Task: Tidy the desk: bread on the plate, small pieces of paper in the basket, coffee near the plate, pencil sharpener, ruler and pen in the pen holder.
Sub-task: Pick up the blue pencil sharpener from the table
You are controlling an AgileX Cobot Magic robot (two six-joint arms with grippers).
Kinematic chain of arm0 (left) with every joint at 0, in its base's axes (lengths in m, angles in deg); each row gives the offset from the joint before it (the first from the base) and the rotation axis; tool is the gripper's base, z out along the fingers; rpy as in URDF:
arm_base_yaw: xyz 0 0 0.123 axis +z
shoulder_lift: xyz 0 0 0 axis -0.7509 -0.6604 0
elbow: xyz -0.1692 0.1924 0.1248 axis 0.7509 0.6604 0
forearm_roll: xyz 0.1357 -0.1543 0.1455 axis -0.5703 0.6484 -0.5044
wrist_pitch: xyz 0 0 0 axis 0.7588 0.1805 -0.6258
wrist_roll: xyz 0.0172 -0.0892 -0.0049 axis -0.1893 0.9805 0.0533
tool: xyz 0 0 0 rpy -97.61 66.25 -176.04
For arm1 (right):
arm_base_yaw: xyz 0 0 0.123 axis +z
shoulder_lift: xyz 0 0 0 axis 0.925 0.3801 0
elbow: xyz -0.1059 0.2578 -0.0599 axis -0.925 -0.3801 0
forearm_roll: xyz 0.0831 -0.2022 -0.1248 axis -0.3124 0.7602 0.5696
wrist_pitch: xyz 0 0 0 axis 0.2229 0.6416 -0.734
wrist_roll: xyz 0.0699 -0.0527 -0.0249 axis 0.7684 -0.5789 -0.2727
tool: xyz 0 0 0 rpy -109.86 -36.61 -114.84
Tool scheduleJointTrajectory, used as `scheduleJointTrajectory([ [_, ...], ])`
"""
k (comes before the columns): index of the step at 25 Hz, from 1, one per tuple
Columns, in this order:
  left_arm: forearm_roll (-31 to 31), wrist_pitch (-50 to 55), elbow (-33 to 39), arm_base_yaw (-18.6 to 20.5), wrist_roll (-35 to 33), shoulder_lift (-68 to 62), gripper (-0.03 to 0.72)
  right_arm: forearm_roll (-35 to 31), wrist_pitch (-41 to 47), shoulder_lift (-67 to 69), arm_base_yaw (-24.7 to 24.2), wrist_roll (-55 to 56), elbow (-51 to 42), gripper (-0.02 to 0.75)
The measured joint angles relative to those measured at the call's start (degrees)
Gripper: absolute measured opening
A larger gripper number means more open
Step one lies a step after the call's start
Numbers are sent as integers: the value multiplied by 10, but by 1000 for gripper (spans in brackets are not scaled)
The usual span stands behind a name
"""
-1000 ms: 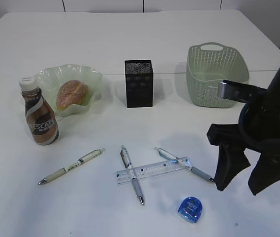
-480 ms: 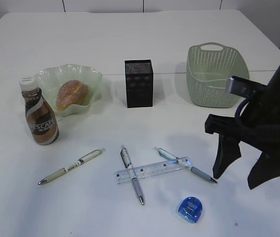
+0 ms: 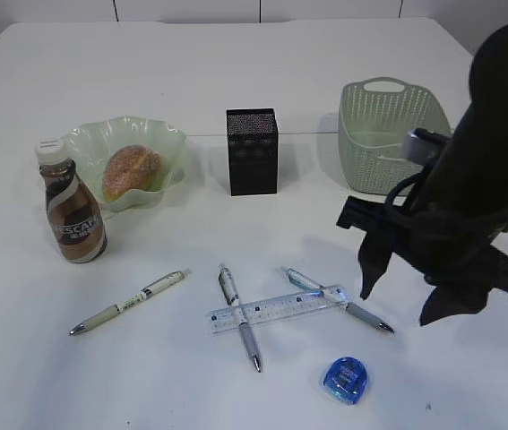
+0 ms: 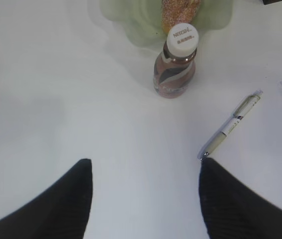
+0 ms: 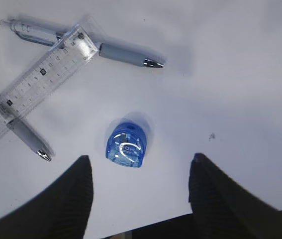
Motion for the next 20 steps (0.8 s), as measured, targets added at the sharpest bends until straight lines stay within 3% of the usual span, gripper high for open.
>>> scheduleJointTrajectory([
  [3,0,0,0,0,0,0,474,6,-14,27,31,55,0,472],
  [12,0,0,0,0,0,0,474,-37,-14,103,33,58,0,416],
  [20,0,0,0,0,0,0,474,-43,-20,116,33,56,0,412],
])
